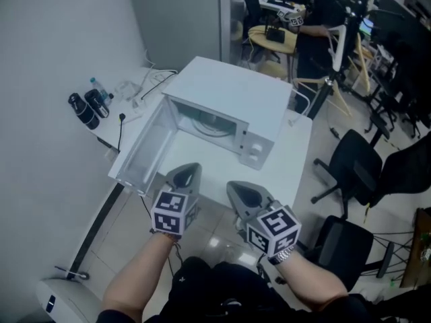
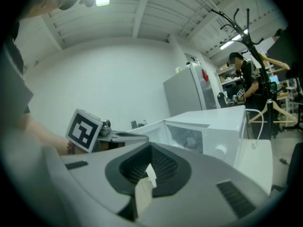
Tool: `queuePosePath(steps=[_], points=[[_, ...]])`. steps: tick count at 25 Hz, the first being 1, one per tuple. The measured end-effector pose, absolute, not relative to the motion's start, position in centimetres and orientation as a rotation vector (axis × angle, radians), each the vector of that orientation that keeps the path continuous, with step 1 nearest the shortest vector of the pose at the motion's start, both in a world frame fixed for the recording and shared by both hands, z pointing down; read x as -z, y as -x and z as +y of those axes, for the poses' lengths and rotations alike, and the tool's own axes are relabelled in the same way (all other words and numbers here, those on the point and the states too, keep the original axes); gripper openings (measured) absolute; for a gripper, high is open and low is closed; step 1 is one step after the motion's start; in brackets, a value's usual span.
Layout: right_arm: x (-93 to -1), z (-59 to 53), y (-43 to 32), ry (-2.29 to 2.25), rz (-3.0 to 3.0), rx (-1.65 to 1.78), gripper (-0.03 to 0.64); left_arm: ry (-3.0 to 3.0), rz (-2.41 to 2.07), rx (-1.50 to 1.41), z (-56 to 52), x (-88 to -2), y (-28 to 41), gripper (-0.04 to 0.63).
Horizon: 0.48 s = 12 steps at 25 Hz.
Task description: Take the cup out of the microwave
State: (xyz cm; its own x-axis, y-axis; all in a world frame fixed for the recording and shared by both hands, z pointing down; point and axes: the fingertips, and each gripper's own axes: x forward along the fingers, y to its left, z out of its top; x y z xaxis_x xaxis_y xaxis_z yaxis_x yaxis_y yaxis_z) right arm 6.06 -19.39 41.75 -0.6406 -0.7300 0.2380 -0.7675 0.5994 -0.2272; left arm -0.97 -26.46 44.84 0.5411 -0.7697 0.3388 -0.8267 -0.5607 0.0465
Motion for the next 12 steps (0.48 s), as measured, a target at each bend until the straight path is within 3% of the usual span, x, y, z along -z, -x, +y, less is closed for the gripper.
queuePosePath(steps=[12], points=[[-44.5,-23.8,-6.1,-1.289,-2.631,-0.510,0.018,-2.564,-1.325,-0.415,-33.7,-48.7,0.0,0.000]])
